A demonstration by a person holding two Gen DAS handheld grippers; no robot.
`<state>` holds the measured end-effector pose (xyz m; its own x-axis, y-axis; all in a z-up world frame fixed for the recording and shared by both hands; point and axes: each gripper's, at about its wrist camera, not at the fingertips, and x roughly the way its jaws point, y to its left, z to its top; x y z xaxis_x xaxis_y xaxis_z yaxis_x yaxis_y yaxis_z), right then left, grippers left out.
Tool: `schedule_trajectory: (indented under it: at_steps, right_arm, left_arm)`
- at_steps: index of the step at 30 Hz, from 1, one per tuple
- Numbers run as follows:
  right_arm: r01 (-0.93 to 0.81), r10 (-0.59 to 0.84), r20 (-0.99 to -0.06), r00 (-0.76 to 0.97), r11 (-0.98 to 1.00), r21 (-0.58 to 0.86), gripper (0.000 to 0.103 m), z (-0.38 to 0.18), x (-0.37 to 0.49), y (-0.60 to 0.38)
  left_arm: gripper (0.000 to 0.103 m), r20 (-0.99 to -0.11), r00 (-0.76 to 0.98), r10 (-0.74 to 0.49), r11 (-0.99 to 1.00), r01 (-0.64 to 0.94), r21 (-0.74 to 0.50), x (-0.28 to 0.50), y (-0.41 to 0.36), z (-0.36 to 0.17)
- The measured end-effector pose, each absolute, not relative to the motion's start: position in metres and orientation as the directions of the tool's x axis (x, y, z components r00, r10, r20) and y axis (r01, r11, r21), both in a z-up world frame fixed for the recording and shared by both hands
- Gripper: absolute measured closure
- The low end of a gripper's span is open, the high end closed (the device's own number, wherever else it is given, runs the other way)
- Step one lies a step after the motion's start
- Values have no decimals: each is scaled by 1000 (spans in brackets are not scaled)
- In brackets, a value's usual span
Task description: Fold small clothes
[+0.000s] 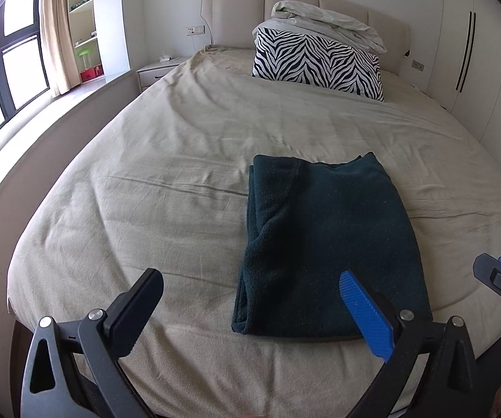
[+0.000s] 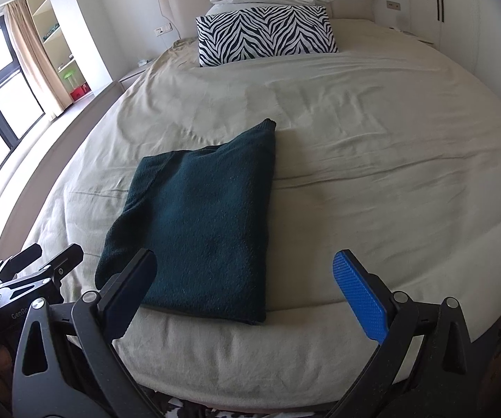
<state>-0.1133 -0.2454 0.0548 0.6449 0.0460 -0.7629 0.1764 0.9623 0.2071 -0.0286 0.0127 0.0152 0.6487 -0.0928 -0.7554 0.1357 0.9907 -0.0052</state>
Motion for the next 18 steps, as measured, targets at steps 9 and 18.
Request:
schedule_trajectory:
  at_steps: [9, 18]
  right_arm:
    - [171, 47, -766, 641, 964, 202, 0, 53, -112, -243]
    - [172, 48, -768, 638, 964, 203, 0, 53, -111, -242]
  left_arm:
    - [0, -757, 647, -92, 991, 134, -6, -29, 13, 14]
    - [0, -758, 646, -93, 991, 134, -6, -28, 14, 13]
